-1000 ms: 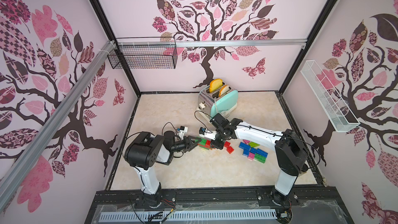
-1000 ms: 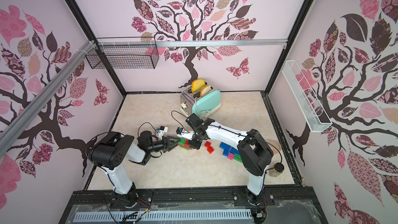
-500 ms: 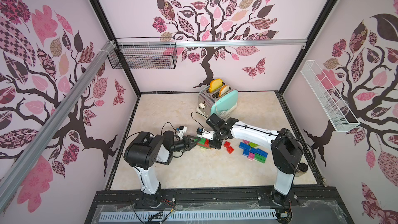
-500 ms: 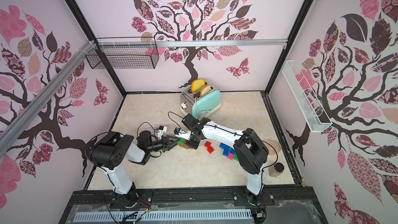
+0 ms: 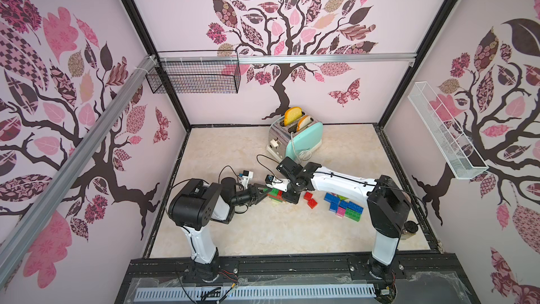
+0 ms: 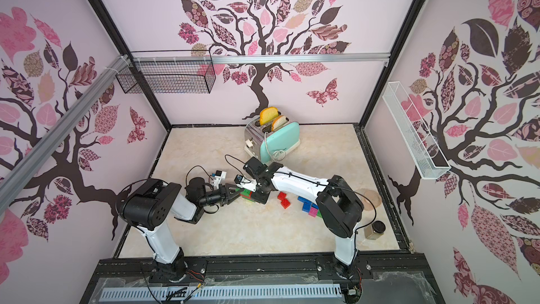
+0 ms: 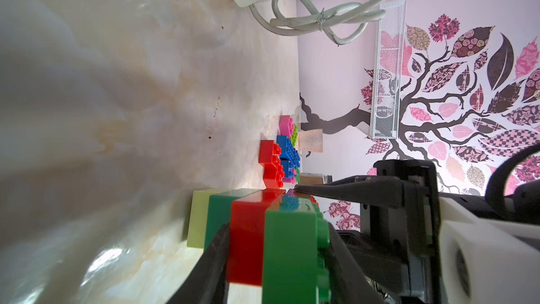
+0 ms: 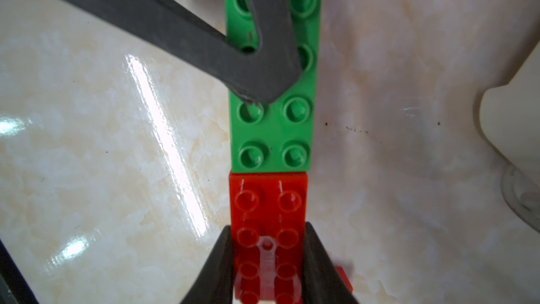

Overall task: Assemble a heart with lego
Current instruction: Assemble the lego brick with the lego brick.

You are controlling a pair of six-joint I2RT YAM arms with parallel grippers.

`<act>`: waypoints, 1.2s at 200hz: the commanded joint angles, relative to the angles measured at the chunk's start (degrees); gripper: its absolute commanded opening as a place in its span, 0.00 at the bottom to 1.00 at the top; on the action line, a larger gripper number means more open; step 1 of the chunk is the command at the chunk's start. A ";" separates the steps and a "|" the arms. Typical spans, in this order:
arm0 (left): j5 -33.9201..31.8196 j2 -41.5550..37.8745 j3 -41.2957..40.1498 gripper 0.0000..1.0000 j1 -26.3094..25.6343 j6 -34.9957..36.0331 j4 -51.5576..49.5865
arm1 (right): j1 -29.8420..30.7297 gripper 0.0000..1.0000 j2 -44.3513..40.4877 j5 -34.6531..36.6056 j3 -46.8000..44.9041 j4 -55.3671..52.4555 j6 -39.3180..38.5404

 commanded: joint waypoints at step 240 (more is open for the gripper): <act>0.92 -0.25 0.38 0.34 -0.35 0.74 0.55 | -6.25 0.82 -14.86 1.24 -11.76 7.05 22.19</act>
